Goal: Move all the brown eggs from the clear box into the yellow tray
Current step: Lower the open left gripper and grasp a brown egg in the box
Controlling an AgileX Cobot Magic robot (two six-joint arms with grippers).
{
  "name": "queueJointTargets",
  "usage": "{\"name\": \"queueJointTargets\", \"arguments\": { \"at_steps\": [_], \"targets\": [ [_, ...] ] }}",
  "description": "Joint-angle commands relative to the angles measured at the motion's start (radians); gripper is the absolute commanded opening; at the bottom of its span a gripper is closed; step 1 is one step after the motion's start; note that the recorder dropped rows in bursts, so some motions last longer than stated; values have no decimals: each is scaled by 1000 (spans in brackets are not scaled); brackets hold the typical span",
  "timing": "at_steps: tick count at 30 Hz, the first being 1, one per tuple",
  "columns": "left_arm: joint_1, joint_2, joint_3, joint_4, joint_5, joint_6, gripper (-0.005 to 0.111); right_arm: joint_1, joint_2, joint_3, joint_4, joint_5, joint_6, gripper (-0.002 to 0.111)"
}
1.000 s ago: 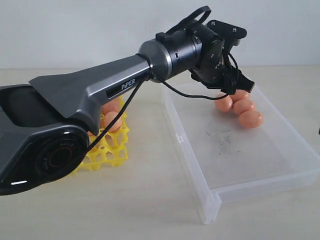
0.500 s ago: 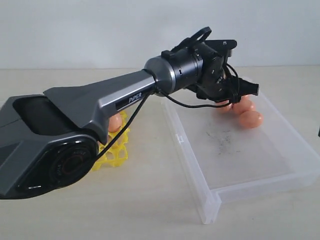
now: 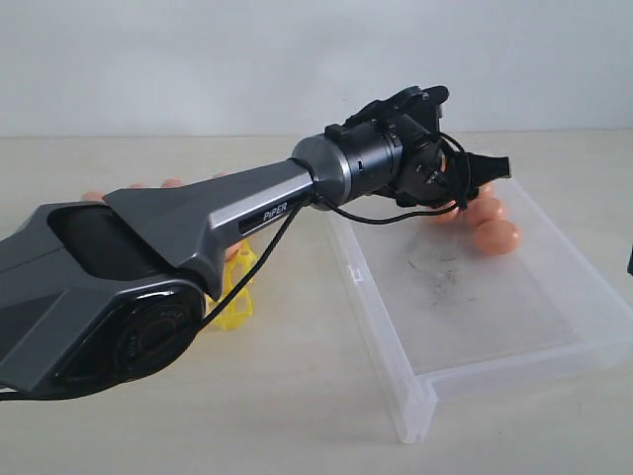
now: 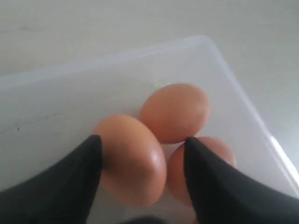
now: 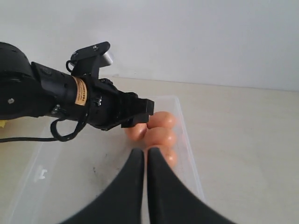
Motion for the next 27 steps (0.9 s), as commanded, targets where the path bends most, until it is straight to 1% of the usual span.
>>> {"name": "queueJointTargets", "arguments": {
  "at_steps": [1, 14, 18, 21, 25, 27],
  "targets": [
    [-1, 4, -2, -6, 53, -25, 69, 28, -5, 3, -7, -5, -14, 0],
    [-1, 47, -2, -7, -20, -177, 67, 30, -5, 3, -7, 1, -14, 0],
    [-1, 50, -2, 4, -48, -177, 62, 30, -5, 3, -7, 1, -14, 0],
    [-1, 50, -2, 0, -91, -177, 62, 30, -5, 3, -7, 1, -14, 0],
    [-1, 50, -2, 0, -103, -177, 62, 30, -5, 3, -7, 1, -14, 0],
    [-1, 50, -2, 0, -117, -177, 60, 30, -5, 3, -7, 1, -14, 0]
  ]
}}
